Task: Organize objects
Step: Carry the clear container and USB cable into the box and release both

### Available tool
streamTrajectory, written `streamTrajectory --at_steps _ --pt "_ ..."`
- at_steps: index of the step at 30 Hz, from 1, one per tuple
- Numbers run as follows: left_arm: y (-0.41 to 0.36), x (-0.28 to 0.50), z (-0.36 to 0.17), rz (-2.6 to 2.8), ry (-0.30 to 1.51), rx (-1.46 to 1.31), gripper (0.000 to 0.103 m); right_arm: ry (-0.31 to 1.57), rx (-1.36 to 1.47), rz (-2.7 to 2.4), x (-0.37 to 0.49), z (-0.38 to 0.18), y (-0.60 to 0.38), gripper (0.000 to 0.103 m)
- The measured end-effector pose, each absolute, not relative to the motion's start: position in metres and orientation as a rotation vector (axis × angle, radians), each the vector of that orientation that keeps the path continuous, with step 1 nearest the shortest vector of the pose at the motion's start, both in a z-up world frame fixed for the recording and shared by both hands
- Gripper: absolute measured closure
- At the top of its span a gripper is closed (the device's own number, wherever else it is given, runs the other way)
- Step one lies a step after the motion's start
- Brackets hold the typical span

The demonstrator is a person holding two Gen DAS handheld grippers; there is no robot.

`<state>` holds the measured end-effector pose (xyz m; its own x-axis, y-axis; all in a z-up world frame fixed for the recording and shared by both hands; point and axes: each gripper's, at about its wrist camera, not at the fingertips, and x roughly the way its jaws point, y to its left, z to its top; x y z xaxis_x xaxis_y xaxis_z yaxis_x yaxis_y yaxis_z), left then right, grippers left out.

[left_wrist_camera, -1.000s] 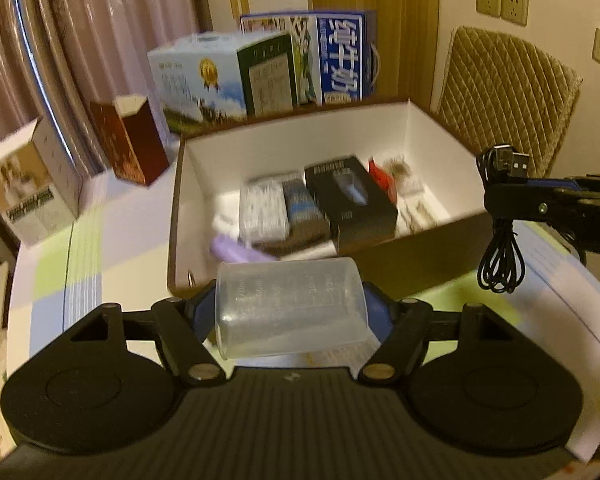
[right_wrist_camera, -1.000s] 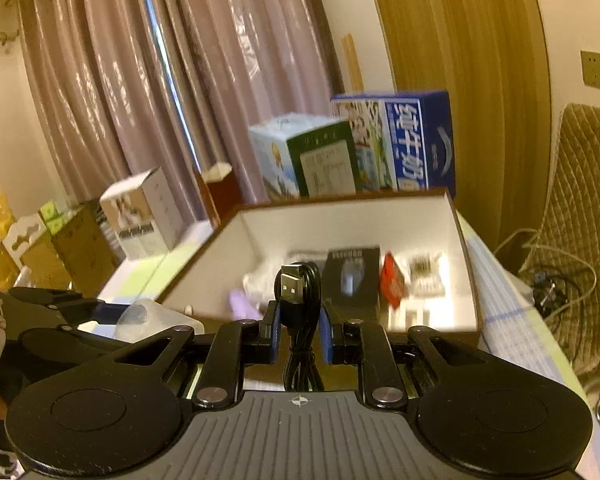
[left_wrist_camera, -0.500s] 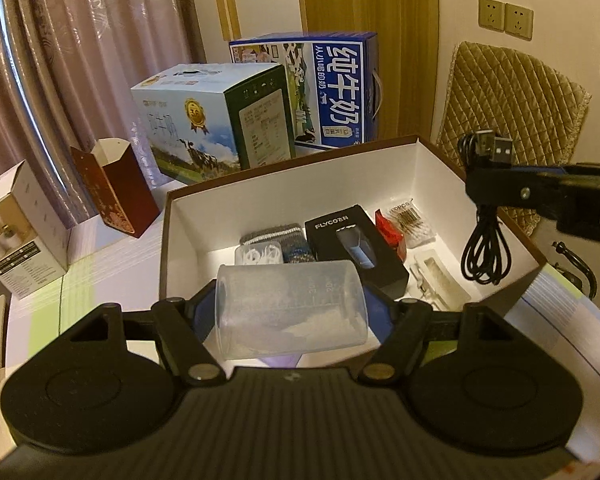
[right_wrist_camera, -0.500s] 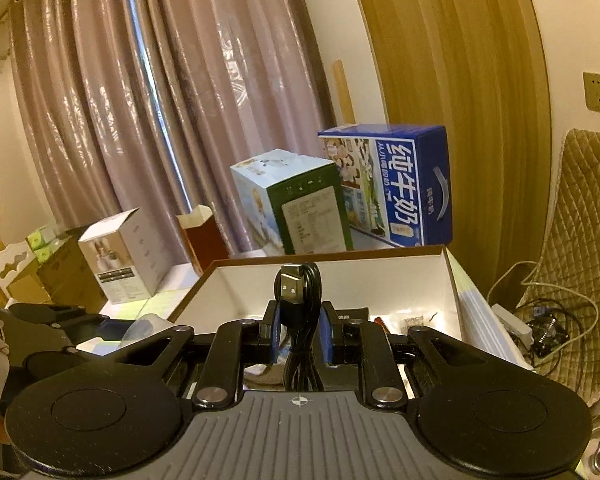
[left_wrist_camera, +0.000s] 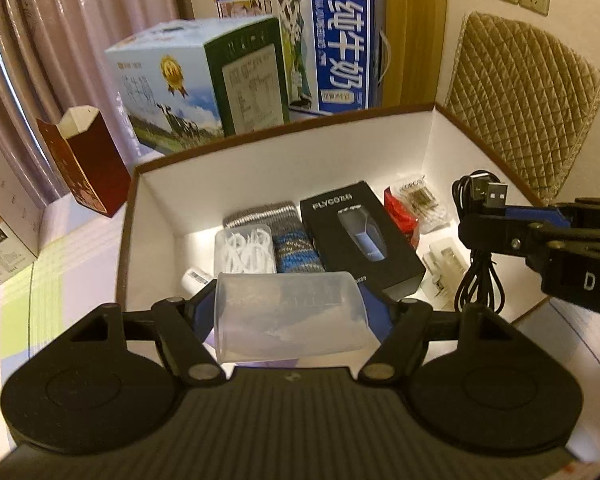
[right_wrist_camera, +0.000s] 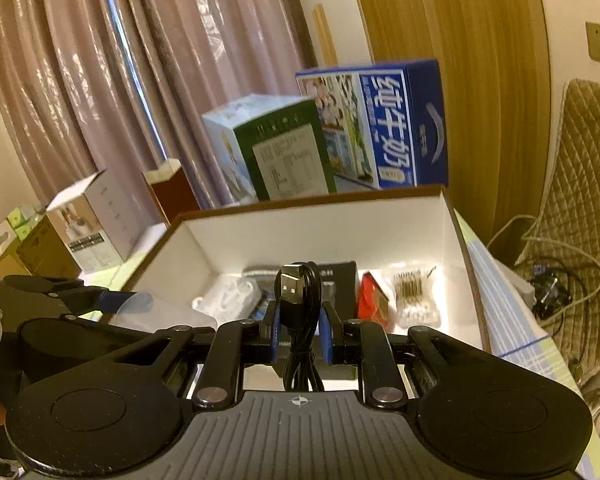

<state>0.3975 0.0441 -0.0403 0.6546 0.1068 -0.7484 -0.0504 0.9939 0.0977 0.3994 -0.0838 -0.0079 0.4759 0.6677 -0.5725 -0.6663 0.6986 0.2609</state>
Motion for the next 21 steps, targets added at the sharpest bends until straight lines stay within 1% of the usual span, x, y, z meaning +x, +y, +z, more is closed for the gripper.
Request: streamTrajectory --at_steps 11,13,14,17,19,20,21 --pt "0.050 0.417 -0.058 0.054 0.929 0.030 0.032 0.811 0.004 0.796 0.416 -0.028 -0.078 0.086" --pt "0.051 0.418 -0.059 0.053 0.936 0.029 0.029 0.826 -0.001 0.795 0.418 -0.030 -0.076 0.086" --pt "0.052 0.419 -0.059 0.055 0.939 0.028 0.025 0.838 -0.006 0.796 0.419 -0.031 -0.075 0.086" --pt "0.056 0.417 -0.058 0.062 0.942 0.019 0.022 0.866 -0.019 0.800 0.421 -0.034 -0.070 0.086" --pt "0.060 0.416 -0.056 0.077 0.941 0.011 0.018 0.876 -0.023 0.800 0.422 -0.035 -0.068 0.086" --pt "0.062 0.415 -0.055 0.086 0.940 0.005 0.015 0.880 -0.032 0.808 0.422 -0.035 -0.066 0.084" --pt "0.064 0.414 -0.053 0.093 0.939 0.000 0.013 0.876 -0.039 0.819 0.421 -0.035 -0.065 0.077"
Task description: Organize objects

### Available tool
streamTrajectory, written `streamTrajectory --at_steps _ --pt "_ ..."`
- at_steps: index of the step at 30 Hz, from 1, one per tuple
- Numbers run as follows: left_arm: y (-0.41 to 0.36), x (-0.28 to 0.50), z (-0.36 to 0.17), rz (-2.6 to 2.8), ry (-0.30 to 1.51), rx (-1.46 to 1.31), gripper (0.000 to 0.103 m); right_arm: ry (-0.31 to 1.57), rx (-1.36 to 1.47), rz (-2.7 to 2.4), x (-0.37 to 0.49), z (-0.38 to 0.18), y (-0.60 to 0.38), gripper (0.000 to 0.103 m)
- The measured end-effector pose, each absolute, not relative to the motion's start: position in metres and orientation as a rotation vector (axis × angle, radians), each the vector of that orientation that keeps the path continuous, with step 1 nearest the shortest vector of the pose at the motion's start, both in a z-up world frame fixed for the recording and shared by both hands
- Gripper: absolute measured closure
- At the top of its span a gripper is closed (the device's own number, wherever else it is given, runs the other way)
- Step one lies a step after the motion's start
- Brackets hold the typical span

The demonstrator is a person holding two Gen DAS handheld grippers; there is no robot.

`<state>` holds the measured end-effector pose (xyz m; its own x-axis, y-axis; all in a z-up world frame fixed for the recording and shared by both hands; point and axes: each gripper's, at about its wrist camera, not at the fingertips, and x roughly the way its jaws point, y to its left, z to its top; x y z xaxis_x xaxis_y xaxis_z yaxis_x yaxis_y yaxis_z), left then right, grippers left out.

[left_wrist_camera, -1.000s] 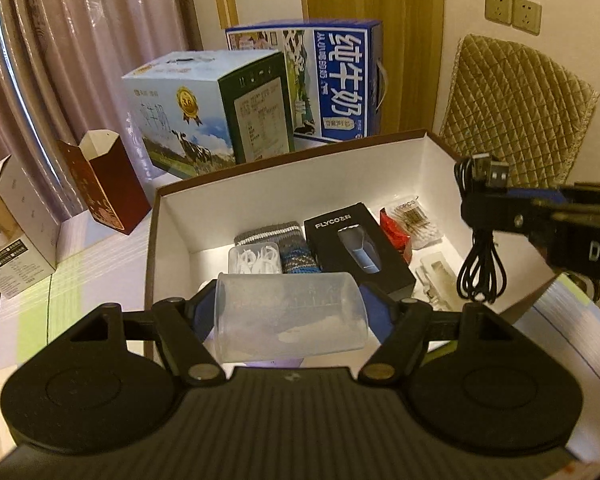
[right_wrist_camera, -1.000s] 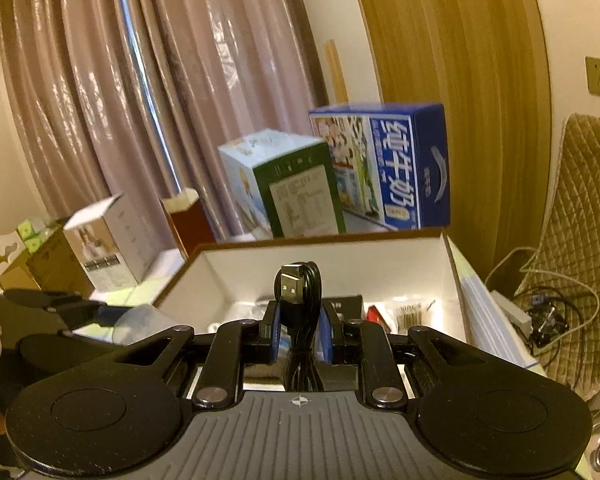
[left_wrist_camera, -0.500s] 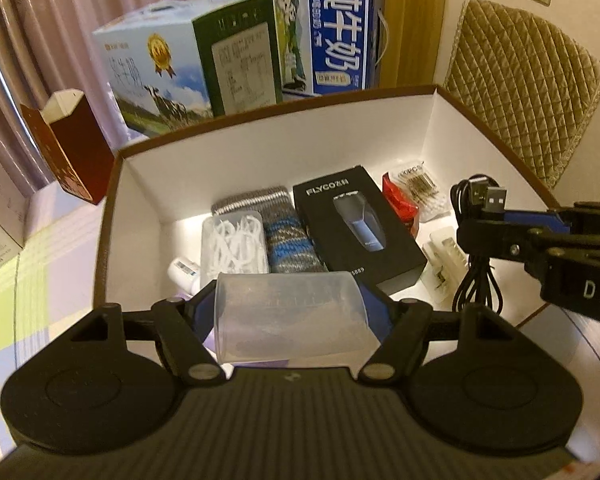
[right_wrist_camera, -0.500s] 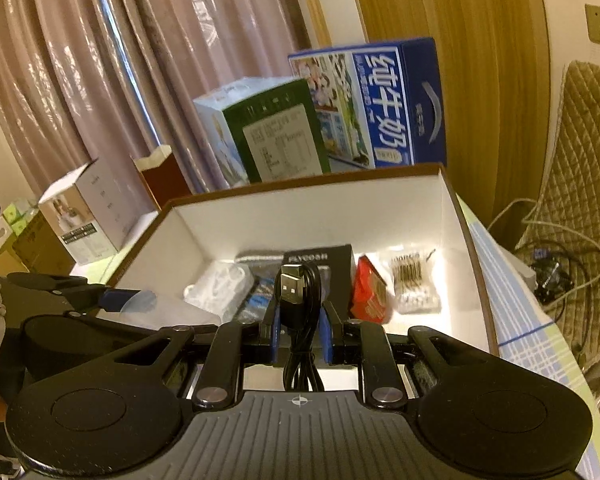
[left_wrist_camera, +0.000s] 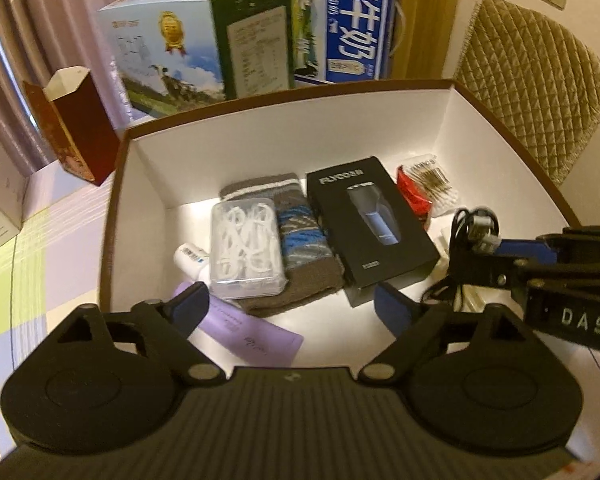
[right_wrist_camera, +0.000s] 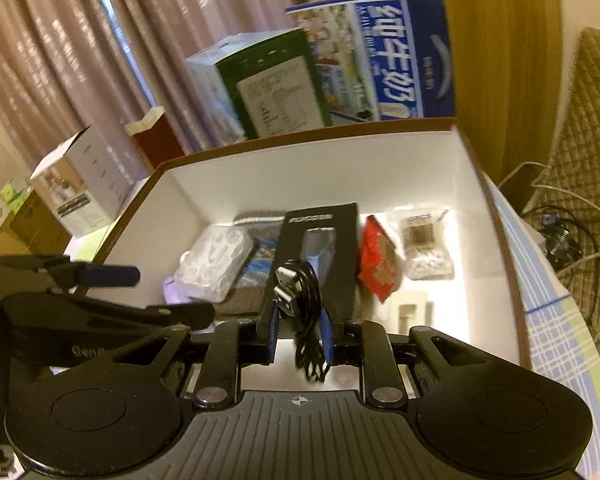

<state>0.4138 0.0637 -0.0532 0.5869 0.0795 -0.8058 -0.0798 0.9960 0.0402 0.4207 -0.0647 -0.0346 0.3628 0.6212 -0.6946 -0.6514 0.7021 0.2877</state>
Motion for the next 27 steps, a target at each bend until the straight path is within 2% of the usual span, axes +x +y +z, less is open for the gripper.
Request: streamTrajectory --at_steps 1,2,3,8,10,12,15,19,27 --pt "0.066 0.412 -0.051 0.101 0.938 -0.006 0.013 0.867 -0.043 0.818 0.420 -0.034 -0.064 0.070" --pt "0.068 0.411 -0.050 0.109 0.935 -0.011 0.012 0.858 -0.043 0.810 0.418 -0.033 -0.064 0.050" --pt "0.070 0.408 -0.048 0.117 0.933 -0.015 0.010 0.847 -0.038 0.809 0.418 -0.031 -0.065 0.038" --pt "0.077 0.396 -0.040 0.160 0.932 -0.039 0.005 0.837 -0.030 0.815 0.415 -0.024 -0.068 0.032" --pt "0.078 0.389 -0.037 0.175 0.931 -0.040 0.004 0.838 -0.022 0.815 0.414 -0.022 -0.072 0.025" --pt "0.076 0.380 -0.033 0.187 0.922 -0.034 0.004 0.832 -0.018 0.815 0.409 -0.019 -0.077 0.014" --pt "0.073 0.368 -0.027 0.213 0.909 -0.025 0.003 0.820 -0.029 0.815 0.401 -0.014 -0.086 0.007" --pt "0.065 0.351 -0.018 0.232 0.888 -0.033 0.001 0.803 -0.043 0.803 0.391 -0.006 -0.100 0.002" --pt "0.032 0.311 0.001 0.272 0.825 0.010 0.001 0.792 -0.051 0.795 0.369 0.011 -0.134 0.002"
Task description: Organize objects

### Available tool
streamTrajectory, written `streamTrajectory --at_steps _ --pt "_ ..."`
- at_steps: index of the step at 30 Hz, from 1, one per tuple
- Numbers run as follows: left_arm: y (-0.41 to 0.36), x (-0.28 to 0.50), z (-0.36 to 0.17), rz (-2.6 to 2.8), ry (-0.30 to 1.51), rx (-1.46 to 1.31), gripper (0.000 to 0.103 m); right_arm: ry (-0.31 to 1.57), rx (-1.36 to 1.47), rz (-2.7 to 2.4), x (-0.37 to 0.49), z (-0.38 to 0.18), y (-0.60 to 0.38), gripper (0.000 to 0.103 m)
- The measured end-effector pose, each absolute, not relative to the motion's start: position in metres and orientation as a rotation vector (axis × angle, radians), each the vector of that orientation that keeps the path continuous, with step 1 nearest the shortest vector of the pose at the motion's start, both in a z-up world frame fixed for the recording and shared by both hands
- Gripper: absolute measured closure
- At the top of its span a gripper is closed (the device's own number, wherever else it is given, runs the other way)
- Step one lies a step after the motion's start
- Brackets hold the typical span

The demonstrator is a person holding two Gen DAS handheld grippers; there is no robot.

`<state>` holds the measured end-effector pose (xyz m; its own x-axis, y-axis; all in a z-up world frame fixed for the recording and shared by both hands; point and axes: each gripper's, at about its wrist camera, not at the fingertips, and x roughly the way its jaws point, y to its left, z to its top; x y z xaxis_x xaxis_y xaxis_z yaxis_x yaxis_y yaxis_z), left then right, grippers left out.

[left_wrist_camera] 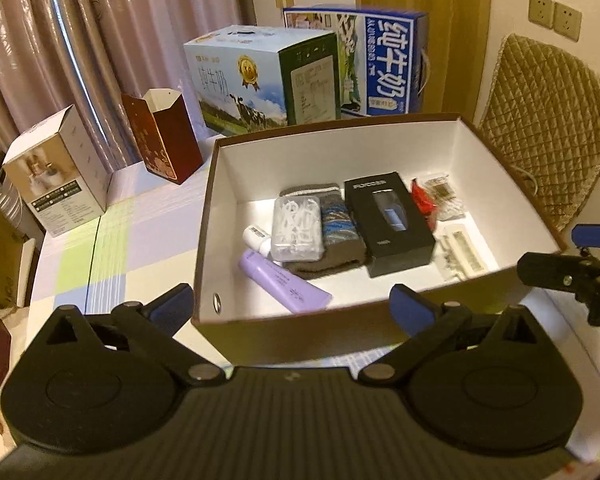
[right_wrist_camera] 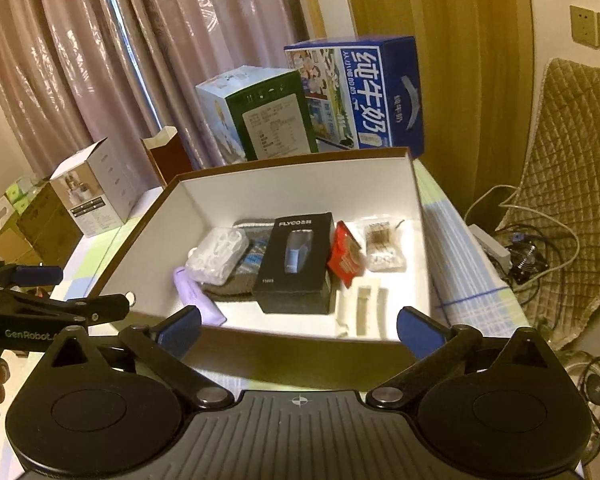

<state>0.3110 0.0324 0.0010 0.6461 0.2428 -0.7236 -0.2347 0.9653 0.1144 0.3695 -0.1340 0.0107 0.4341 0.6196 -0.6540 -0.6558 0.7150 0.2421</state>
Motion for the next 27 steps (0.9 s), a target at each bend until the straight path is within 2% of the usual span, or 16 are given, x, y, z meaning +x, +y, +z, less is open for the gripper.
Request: streamTrajectory --at_steps 27 --pt "-0.042 0.173 0.032 0.339 0.746 -0.084 0.002 0.812 -0.106 0.836 0.290 0.026 -0.217 0.002"
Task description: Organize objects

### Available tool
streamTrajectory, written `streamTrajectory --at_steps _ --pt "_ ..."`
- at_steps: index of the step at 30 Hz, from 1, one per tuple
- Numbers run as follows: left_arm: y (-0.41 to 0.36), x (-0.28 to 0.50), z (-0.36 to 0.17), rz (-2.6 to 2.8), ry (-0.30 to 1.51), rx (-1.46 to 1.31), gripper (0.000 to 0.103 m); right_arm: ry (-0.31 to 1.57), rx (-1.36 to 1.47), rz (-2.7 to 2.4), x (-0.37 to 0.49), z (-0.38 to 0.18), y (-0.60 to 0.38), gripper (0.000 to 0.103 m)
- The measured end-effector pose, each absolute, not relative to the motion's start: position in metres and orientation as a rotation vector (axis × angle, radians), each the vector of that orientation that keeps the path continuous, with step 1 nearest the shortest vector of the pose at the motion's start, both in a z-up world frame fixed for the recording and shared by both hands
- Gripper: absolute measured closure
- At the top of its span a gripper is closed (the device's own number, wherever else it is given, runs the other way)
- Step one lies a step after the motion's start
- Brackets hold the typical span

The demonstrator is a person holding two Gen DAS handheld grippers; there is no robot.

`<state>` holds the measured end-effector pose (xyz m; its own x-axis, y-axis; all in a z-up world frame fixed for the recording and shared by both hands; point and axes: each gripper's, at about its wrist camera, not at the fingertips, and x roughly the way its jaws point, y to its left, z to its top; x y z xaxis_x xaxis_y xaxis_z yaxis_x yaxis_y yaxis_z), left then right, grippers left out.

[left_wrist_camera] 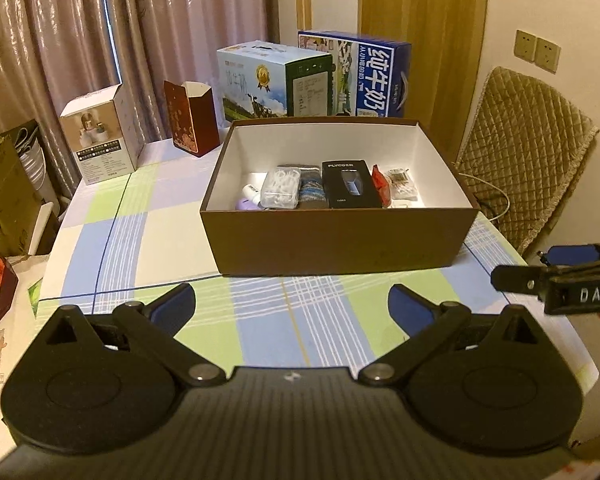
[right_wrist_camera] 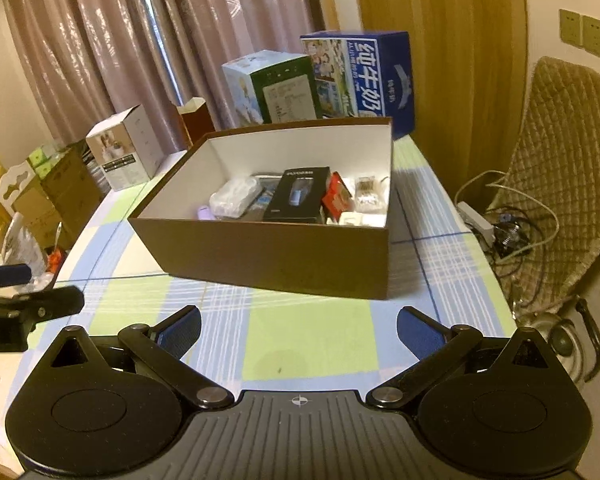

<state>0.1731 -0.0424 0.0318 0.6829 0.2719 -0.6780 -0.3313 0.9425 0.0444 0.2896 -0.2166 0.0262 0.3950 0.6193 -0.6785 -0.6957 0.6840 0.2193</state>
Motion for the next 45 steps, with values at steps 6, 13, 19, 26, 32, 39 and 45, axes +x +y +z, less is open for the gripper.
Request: streamTrajectory --at_steps 6,13,19,26,32,39,45 --pt "-0.039 0.150 0.033 0.327 0.768 -0.103 0.002 0.829 -0.092 0.807 0.267 0.035 -0.225 0.002" --pt "-0.025 0.120 0.034 0.291 0.818 -0.119 0.002 0.876 -0.068 0.778 0.223 0.040 -0.226 0.002" --pt "-0.022 0.094 0.031 0.228 0.849 -0.118 0.002 0.905 -0.067 0.734 0.183 0.040 -0.225 0.002" --pt "-0.017 0.070 0.029 0.181 0.855 -0.112 0.002 0.915 -0.086 0.689 0.147 0.037 -0.225 0.002" --pt "-0.012 0.055 0.028 0.167 0.857 -0.114 0.002 0.916 -0.098 0.674 0.130 0.036 -0.220 0.002" --pt "-0.008 0.045 0.028 0.170 0.853 -0.115 0.002 0.915 -0.115 0.682 0.119 0.035 -0.212 0.002" --pt "-0.009 0.041 0.028 0.171 0.853 -0.112 0.002 0.909 -0.126 0.684 0.115 0.035 -0.210 0.002"
